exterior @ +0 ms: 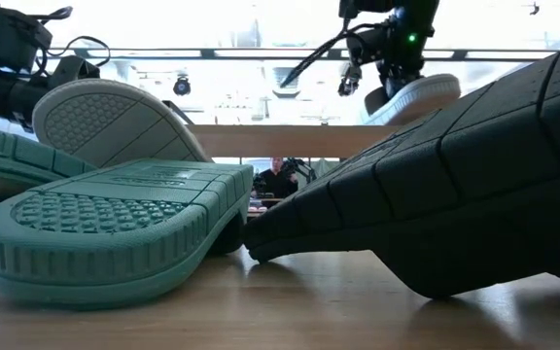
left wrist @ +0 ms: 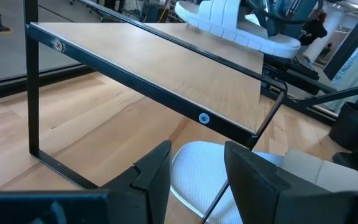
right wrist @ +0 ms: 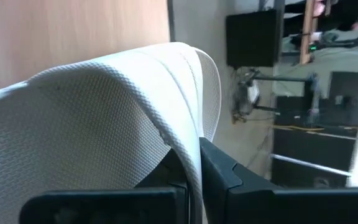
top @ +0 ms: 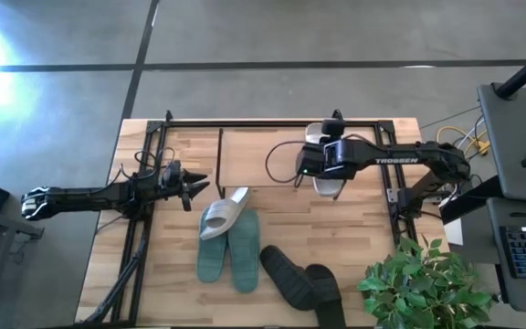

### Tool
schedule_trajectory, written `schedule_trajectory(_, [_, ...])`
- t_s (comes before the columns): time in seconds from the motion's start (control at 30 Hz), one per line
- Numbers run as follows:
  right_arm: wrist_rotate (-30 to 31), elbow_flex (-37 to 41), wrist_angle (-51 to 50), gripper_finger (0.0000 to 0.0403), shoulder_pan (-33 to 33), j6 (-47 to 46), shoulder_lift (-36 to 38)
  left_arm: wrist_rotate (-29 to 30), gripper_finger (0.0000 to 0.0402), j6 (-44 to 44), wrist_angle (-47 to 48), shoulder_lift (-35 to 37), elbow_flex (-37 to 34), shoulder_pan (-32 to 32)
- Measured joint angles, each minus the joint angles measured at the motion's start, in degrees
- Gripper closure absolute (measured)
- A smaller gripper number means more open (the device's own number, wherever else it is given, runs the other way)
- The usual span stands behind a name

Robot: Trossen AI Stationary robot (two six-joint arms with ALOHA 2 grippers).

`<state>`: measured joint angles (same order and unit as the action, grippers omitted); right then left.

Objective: Pick and place slides into the shelf
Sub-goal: Put the right gray slide on the shelf

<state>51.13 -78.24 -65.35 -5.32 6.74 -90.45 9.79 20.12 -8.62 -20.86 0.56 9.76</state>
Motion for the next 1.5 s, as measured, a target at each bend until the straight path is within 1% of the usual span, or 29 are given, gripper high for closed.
schedule_trajectory(0.1, [0.0,1.2,4.5,0.0390,-0.5,3.3,0.0,0.0,0.0268,0.0,-0.7,-0.1,0.0,0.0])
schedule_trajectory(0.37, [0.6,5.6,3.6,0.0390,-3.7,4.7,0.3,0.0,0.0268,0.0,-4.2,0.0,0.0,0.0])
schedule_trajectory(0.6, [2.1,5.8,3.2,0.0390,-4.1,4.3,1.2,0.0,0.0268,0.0,-4.2,-0.1,0.0,0.0])
schedule_trajectory(0.77, [2.1,6.1,3.0,0.0390,-4.1,5.8,3.7,0.0,0.0268,0.0,-4.1,-0.1,0.0,0.0])
schedule_trajectory(0.83, [1.0,6.3,2.6,0.0390,-4.2,5.5,4.2,0.0,0.0268,0.0,-4.1,-0.1,0.0,0.0])
schedule_trajectory(0.9, [-2.1,6.5,2.3,0.0390,-4.3,4.5,4.5,0.0,0.0268,0.0,-4.1,-0.1,0.0,0.0])
schedule_trajectory(0.97, [-3.4,6.7,2.5,0.0386,-4.3,3.7,4.5,0.0,0.0268,0.0,-4.1,-0.1,0.0,0.0])
schedule_trajectory(1.07, [-3.8,7.1,2.5,0.0365,-4.2,3.1,4.4,0.0,0.0268,0.0,-4.1,-0.1,0.0,0.0])
schedule_trajectory(1.33, [-2.9,6.2,1.3,0.0280,-4.2,3.8,4.6,0.0,0.0268,0.0,-4.2,-0.1,0.0,0.0])
schedule_trajectory(1.5, [-2.9,5.1,-1.5,0.0252,-4.2,4.0,5.2,0.0,0.0268,0.3,-4.2,0.0,0.0,0.0])
